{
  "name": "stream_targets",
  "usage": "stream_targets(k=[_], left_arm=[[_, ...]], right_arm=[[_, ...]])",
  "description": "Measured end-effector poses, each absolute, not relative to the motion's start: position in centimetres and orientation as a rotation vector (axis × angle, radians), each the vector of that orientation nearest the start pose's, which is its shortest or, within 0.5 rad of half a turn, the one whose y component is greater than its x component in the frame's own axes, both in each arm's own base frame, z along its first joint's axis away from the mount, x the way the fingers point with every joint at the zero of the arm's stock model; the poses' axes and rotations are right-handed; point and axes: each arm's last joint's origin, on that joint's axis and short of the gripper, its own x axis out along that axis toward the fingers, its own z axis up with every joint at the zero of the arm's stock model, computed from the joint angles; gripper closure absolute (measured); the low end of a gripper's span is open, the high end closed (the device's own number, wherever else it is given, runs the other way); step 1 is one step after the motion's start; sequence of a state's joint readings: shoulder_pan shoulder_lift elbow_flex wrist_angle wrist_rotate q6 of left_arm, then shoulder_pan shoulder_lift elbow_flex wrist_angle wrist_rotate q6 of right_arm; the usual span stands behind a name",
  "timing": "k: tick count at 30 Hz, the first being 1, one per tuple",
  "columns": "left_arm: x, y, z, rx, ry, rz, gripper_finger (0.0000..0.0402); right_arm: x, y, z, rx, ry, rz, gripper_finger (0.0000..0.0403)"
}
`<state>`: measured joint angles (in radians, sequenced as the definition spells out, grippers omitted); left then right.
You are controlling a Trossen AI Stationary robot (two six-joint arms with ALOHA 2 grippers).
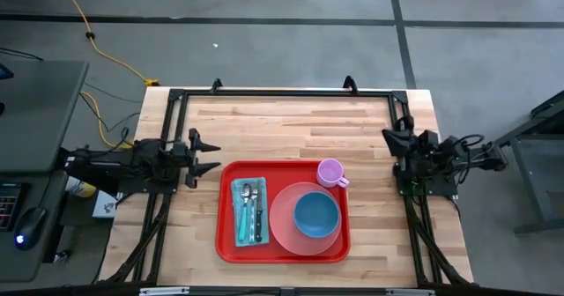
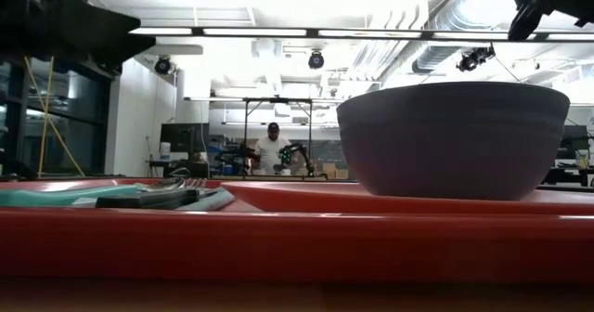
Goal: Set up tray
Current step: Return to Home Position
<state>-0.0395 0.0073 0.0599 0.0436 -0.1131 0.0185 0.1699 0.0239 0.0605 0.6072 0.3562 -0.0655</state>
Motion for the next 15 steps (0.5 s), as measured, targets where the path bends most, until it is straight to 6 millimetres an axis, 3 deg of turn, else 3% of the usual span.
stream_targets(k=[9, 15], left_arm=[[9.7, 0.2, 17.2, -0.081, -0.048, 0.16, 0.014], [9.7, 0.0, 17.1, 0.061, -0.025, 0.099, 0.014]], right_arm=[[8.2, 0.1, 22.4, 0.278, -0.499, -0.236, 0.0402], [9.0, 0.3, 20.4, 0.128, -0.268, -0.251, 0.0402]])
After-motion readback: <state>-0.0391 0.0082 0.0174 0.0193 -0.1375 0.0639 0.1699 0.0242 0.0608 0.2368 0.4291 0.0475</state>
